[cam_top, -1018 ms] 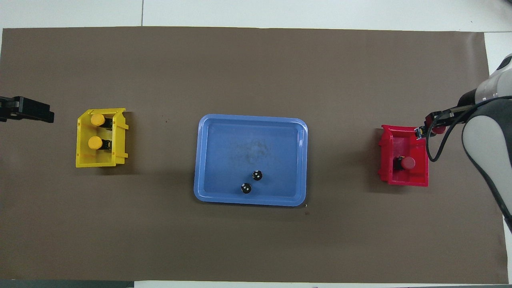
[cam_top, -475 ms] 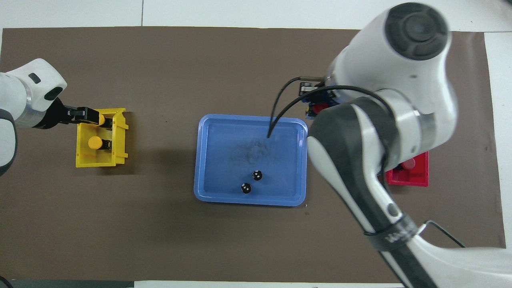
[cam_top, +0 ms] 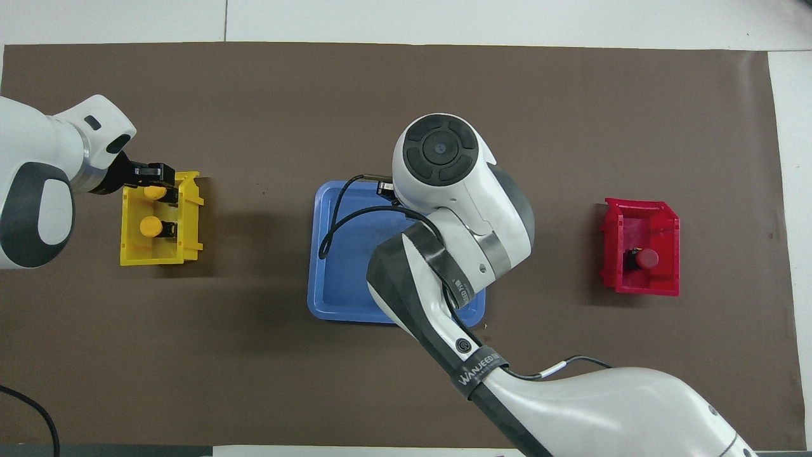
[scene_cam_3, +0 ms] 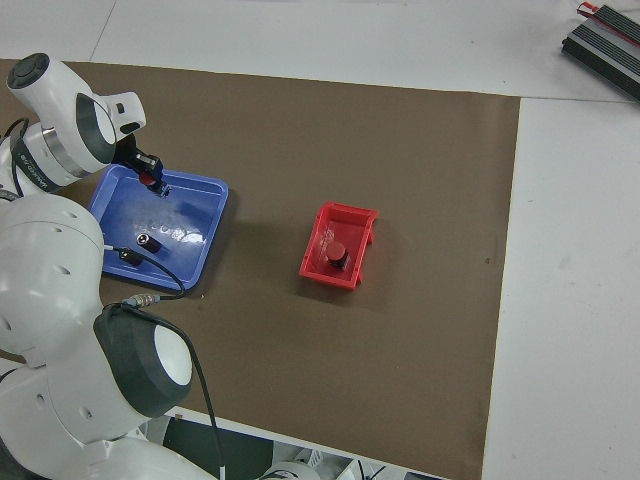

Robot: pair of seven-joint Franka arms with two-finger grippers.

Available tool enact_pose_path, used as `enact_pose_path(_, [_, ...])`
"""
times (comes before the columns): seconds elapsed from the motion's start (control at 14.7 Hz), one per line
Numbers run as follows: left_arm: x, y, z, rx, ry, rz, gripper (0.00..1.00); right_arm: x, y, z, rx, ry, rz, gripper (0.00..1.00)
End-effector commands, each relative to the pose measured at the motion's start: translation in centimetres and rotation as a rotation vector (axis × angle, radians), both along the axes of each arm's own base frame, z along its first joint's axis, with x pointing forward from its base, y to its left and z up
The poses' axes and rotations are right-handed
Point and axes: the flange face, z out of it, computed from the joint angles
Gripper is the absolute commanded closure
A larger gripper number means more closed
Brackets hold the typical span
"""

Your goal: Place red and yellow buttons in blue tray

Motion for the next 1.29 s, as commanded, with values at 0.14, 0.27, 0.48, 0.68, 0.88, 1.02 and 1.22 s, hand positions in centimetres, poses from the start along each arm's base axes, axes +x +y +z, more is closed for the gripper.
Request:
enact_pose_path(0.14, [0.5, 0.7, -1.9, -0.004, -0.023, 0.02, 0.36, -1.8, 0.8, -3.5, -0.01, -0.004, -0.038, 0.72])
enact_pose_path(0.27, [0.6, 0.8, -2.3, -0.004, -0.022, 0.023, 0.36, -2.6, 0.8, -4.0, -0.017, 0.004, -0.028, 0.71])
enact_pose_path(0.48, [0.8, 1.3, -3.2, -0.004, -0.015, 0.032, 0.36, -2.9, 0.7, -4.2, -0.017, 0.006, -0.028, 0.39])
enact_pose_path(0.68, [0.7, 2.1, -3.3, -0.004, -0.018, 0.043, 0.36, -1.5, 0.2, -0.5, -0.029, 0.005, -0.035, 0.3])
enact_pose_path(0.88, [0.2, 2.1, -4.2, -0.004, -0.015, 0.041, 0.36, 1.1, -8.7, 8.1, -0.045, -0.034, 0.044, 0.29])
enact_pose_path(1.02, [-0.1, 2.1, -5.0, -0.004, -0.017, 0.043, 0.36, 0.7, -16.6, 10.1, -0.065, 0.0, 0.172, 0.29])
enact_pose_path(1.22, [-0.3, 2.3, -5.2, -0.002, -0.009, 0.036, 0.36, -2.2, -25.8, 9.1, -0.066, 0.035, 0.219, 0.29])
